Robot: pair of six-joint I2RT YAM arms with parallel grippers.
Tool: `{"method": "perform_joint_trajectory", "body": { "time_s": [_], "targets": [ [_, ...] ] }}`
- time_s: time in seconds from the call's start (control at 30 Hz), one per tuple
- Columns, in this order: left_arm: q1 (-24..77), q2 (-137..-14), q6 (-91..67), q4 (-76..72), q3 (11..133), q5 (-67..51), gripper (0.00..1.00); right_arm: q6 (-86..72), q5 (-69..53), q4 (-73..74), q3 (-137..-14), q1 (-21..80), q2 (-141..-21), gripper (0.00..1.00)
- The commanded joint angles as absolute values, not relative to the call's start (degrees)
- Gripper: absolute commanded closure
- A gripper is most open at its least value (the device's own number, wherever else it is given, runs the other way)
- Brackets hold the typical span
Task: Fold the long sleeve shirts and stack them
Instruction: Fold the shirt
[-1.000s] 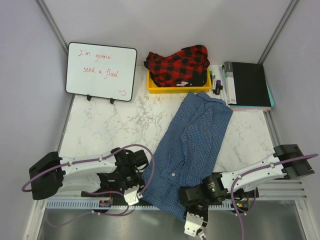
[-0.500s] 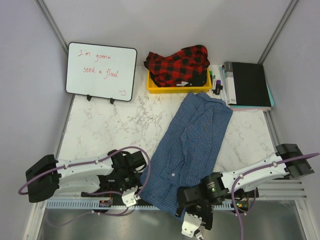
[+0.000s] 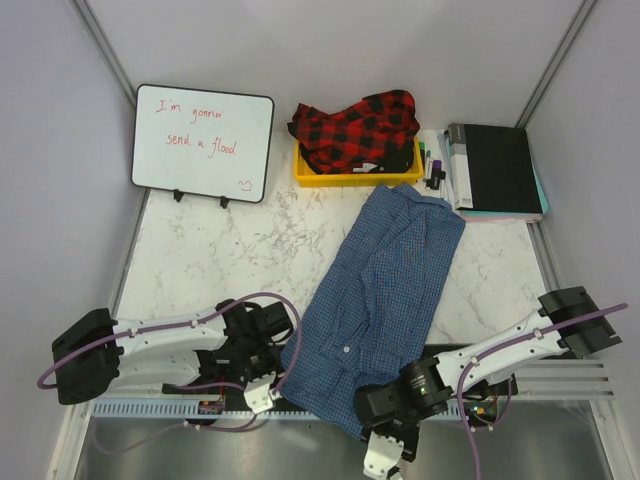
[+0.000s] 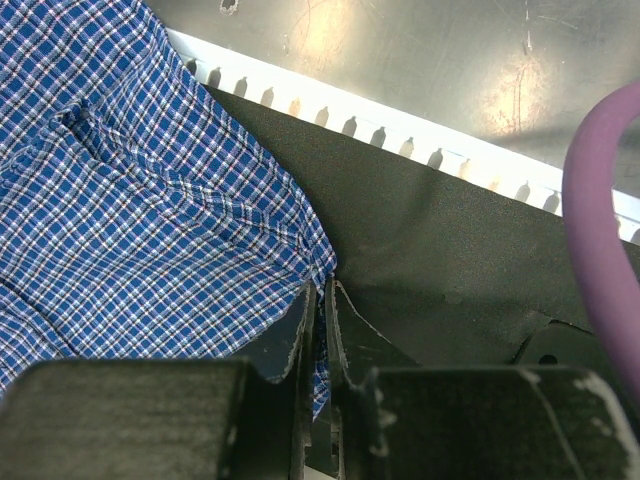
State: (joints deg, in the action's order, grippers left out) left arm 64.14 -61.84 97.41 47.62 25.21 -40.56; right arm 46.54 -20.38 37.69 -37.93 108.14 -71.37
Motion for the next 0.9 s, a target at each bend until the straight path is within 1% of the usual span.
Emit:
{"method": "perform_joint_trajectory", "body": {
  "time_s": [0.0,0.03,0.07,0.1,0.2,0.27,0.33,0.4,0.5,0.53,0.63,0.77,0.87],
  "targets": [
    [64.42,-62.66,97.21,45.97,25.66,-39.38,0.89,45.35,-16.53,35.07,-38.23,107.06,-72.51,0.37],
    [64.42,-63.01,97.12,45.97,25.66,-39.11,0.89,45.96,-15.83,34.98,-38.41,106.35,-73.47,0.38],
    [64.42,-63.45,97.21,45.97,25.84,-38.85,0.89,46.58,-15.73,35.15,-38.23,105.65,-73.82,0.42],
    [64.42,-63.81,97.38,45.97,26.01,-38.59,0.89,47.19,-15.56,35.59,-37.8,104.51,-74.09,0.43],
    [64.42,-64.69,96.95,46.32,26.81,-38.58,0.89,50.27,-15.12,35.59,-35.51,103.89,-72.17,0.42],
    [64.42,-64.86,96.51,46.84,27.16,-38.5,0.89,51.5,-17.39,38.12,-35.51,103.89,-70.67,0.33],
    [64.42,-64.69,96.24,47.37,27.33,-38.06,0.89,51.07,-18.72,40.07,-36.12,104.32,-69.0,0.2],
    [64.42,-64.51,95.98,47.55,27.07,-37.79,0.89,47.82,-17.32,40.52,-37.44,106.6,-68.47,0.19],
    [64.42,-64.51,95.63,47.72,27.33,-38.05,0.89,45.09,-18.37,39.12,-39.02,107.49,-69.43,0.22],
    [64.42,-64.51,95.36,47.72,27.42,-38.06,0.89,44.48,-18.54,38.42,-38.76,107.58,-69.96,0.29],
    [64.42,-64.95,95.19,48.78,28.21,-37.71,0.89,43.42,-18.64,34.82,-34.39,107.93,-69.79,0.37],
    [64.42,-65.39,95.45,49.13,28.47,-38.23,0.88,41.57,-18.28,32.87,-34.72,108.72,-70.57,0.4],
    [64.42,-66.18,95.36,49.22,28.74,-38.23,0.88,41.05,-17.93,32.34,-35.24,108.9,-72.24,0.44]
  ]
}}
